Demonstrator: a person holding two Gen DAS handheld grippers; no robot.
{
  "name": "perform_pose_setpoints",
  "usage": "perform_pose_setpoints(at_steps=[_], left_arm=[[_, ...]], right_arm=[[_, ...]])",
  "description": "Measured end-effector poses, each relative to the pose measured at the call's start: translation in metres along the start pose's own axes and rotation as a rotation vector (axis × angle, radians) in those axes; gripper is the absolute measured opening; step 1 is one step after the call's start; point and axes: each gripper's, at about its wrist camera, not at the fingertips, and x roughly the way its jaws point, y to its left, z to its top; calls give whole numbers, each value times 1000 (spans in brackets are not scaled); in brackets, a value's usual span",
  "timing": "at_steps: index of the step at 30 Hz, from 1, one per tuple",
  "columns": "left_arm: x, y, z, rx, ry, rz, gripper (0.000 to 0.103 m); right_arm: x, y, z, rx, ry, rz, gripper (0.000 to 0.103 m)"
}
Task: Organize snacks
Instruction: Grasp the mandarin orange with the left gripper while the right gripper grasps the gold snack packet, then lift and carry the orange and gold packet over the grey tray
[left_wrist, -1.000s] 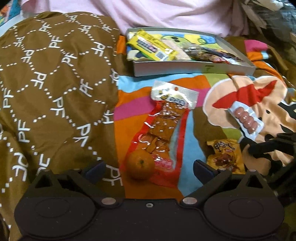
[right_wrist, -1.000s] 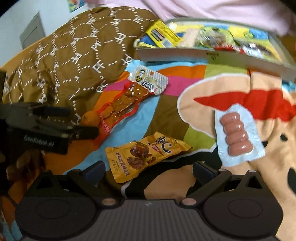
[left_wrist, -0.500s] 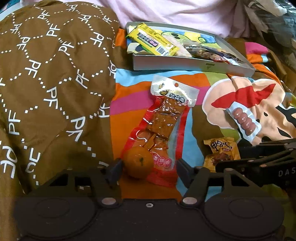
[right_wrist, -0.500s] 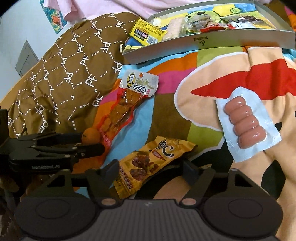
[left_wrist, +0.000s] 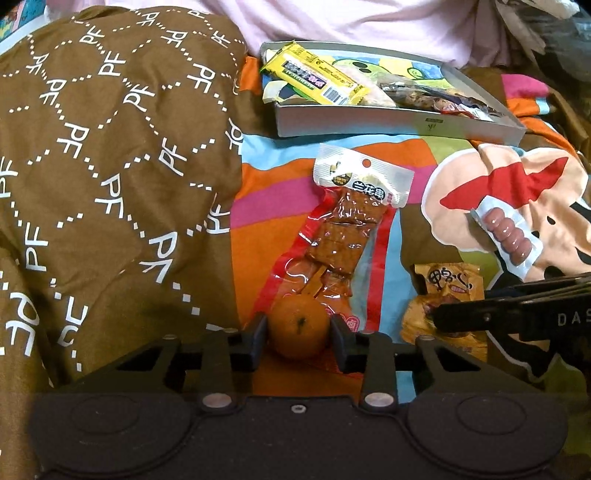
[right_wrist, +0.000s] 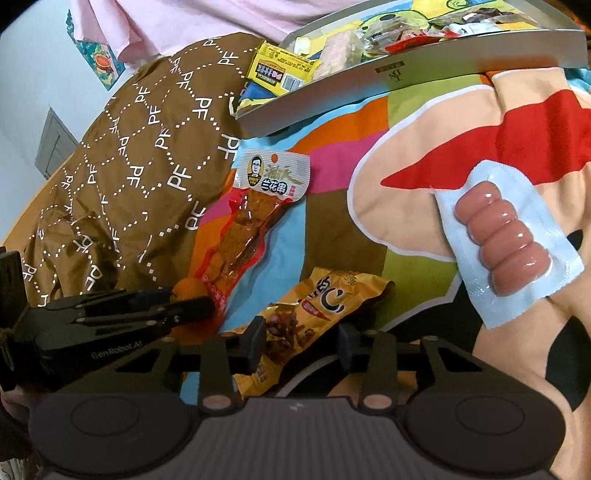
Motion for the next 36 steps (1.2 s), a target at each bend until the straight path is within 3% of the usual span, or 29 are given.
perform_pose_setpoints(at_steps=[6,16,22,32,36], left_arm=[[0,-5,-1,8,-2,10,37],[1,-16,0,20,-3,4,37],[2,-18,1,15,1,19,37],[4,-18,9,-100,-1,27,36],[2,-19,14,-123,-20,39,36]], right_arm=[[4,-1,-1,15,-24,-6,33],[12,-9,2,81,-56,38,35],[13,-8,2,84,-54,38,25],[5,26,-1,-184,-89,-97,21],[4,46,-6,-380,-127,-202,21]])
